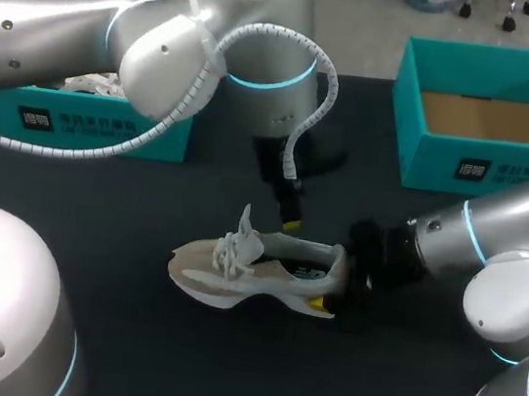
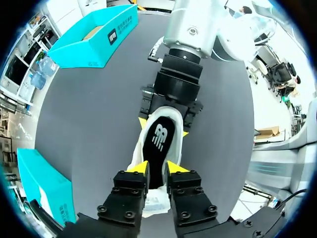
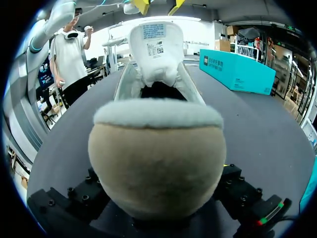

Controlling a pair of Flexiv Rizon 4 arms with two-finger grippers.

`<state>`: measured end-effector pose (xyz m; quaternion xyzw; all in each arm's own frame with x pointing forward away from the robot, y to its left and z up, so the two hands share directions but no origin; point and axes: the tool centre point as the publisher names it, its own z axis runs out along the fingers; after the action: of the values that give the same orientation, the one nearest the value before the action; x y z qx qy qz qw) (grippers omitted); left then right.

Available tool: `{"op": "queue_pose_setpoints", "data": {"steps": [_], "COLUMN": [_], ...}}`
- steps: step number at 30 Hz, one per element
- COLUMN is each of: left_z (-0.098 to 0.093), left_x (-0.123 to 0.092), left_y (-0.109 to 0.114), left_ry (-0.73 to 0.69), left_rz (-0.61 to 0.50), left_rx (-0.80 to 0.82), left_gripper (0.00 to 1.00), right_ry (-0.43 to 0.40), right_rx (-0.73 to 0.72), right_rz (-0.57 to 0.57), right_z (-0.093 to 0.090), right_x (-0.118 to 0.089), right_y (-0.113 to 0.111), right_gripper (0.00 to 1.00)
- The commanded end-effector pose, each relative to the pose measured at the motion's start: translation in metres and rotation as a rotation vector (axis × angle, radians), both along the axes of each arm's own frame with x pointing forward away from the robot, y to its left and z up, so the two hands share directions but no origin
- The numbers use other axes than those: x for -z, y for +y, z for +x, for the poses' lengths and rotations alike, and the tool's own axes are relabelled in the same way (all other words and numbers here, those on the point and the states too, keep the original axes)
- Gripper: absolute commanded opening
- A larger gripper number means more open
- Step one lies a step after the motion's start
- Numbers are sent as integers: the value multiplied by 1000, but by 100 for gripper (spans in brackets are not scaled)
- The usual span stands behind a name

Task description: Take the shoe out of the shoebox, open the shoe tongue, remove and reinsert the insole, then place the shoe into the shoebox

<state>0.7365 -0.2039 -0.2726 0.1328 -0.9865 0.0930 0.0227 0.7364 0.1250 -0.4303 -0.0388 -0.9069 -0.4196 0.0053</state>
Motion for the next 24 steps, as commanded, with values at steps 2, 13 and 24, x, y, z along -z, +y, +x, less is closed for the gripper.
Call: {"op": "queue_pose_setpoints", "data": {"steps": [2,13,24], "left_z": [3,4,-10], "left_x": [2,16,54], "left_y": [-4,-11,-23], "left_ry": [6,28,123], "left_rz": [6,16,55], "left_rx": [1,34,194], "left_gripper": [0,0,0], "right_ry": [0,0,0], "right_rx": [1,1,1], "right_rz": [-4,-4,-4], "right_z": [-2,-2,-2], "right_x": [6,6,6], "right_y": [1,1,1], "right_gripper": [0,0,0]}}
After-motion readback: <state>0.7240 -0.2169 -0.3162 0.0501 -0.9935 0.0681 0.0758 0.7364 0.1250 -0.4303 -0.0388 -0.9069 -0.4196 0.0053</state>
